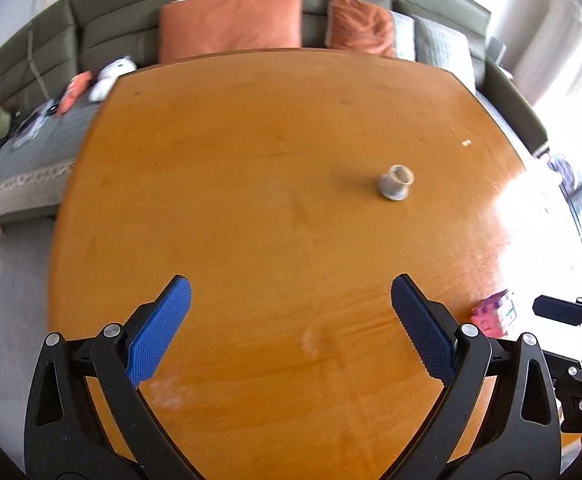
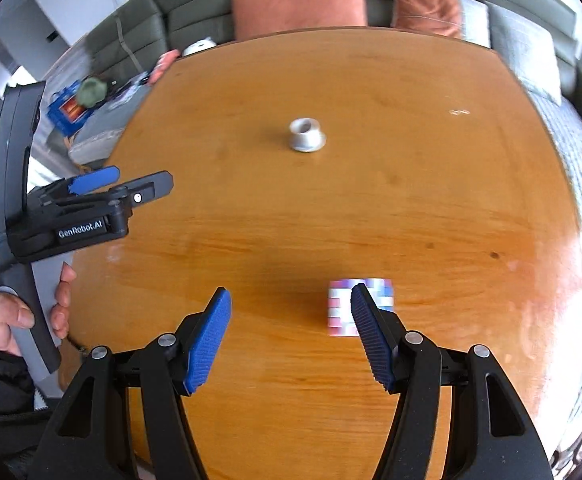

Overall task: Collect trash
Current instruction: 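Grasp the small white cup with the left tool while the right tool grasps the pink cube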

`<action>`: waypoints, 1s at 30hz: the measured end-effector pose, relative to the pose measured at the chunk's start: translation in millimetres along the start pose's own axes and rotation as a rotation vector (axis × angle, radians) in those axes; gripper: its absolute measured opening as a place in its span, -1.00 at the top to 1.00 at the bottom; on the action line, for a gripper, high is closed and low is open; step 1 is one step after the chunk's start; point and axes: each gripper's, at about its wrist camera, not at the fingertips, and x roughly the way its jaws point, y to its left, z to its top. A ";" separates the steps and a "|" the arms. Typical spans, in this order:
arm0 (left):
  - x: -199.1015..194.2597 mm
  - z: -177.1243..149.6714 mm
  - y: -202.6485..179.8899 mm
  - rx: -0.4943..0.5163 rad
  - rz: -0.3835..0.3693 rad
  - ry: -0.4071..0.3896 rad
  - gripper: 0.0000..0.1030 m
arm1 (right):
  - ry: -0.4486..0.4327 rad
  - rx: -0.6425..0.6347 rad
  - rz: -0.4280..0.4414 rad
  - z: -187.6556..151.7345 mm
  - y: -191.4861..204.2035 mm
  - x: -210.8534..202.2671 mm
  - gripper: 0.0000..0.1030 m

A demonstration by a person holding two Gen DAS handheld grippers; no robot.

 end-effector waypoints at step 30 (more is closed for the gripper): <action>105.5 58.9 -84.9 0.191 -0.109 0.016 0.43 | 0.039 0.126 -0.007 -22.0 -42.4 25.9 0.18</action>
